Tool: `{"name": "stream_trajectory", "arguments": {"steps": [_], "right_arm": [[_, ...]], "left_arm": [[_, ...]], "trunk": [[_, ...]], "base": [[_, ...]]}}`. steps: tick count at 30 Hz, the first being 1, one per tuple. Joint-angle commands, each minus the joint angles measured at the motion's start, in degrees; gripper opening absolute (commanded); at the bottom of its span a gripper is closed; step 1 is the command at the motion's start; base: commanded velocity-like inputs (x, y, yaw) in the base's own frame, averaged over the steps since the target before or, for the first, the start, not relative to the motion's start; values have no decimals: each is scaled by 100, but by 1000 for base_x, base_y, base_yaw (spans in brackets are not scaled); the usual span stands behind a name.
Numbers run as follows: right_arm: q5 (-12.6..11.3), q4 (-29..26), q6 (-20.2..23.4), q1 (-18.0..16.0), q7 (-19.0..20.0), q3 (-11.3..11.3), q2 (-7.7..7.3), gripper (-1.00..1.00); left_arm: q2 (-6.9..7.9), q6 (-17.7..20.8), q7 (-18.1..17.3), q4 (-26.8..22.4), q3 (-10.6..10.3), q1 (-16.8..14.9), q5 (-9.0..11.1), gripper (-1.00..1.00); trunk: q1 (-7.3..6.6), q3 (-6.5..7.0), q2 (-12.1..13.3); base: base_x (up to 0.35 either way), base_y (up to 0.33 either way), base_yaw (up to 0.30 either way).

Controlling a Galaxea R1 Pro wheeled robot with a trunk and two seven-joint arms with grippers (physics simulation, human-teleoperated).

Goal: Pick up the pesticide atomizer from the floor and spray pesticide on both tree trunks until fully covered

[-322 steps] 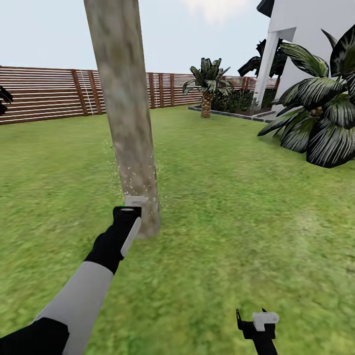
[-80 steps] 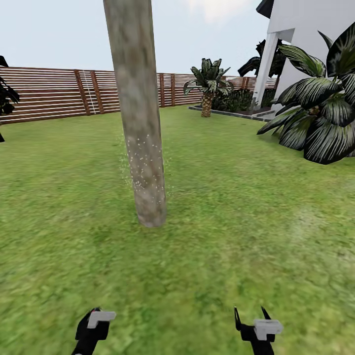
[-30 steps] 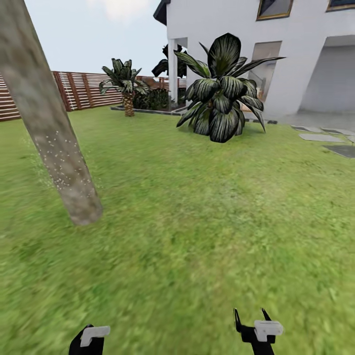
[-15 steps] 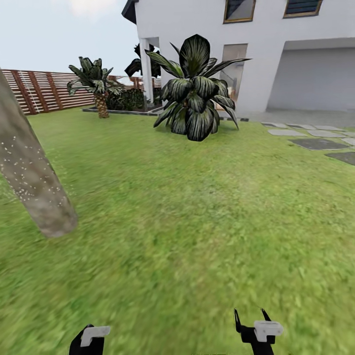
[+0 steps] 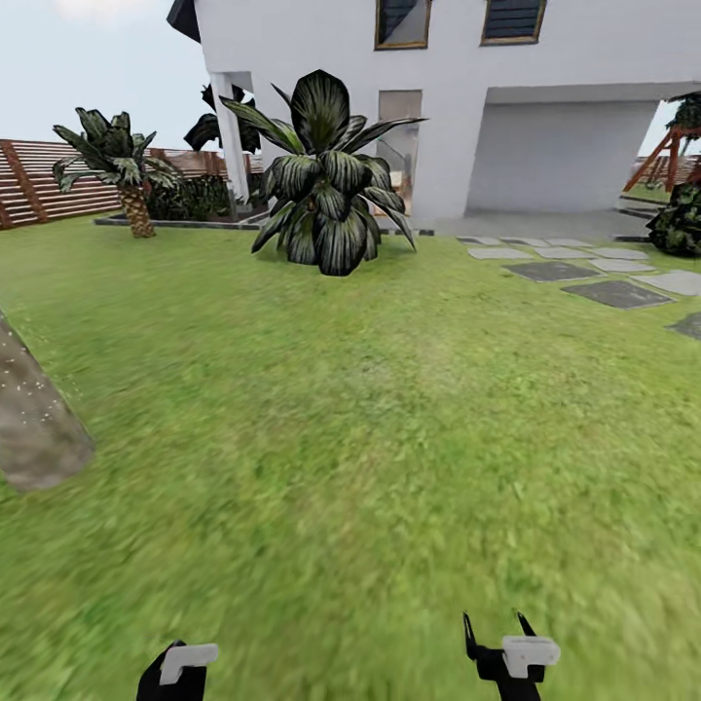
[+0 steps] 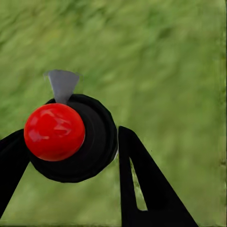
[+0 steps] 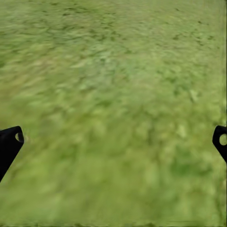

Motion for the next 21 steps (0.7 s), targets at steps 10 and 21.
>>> {"name": "stream_trajectory", "arguments": {"steps": [10, 21], "right_arm": [[0, 5, 2, 0, 0, 0, 0, 100], [0, 5, 4, 2, 2, 0, 0, 100]], "left_arm": [[0, 1, 0, -1, -1, 0, -9, -100], [-9, 1, 0, 0, -1, 0, -9, -100]], "trunk": [[0, 0, 0], [0, -12, 0]], "base": [[-222, -213, -300], [-199, -228, -300]]}}
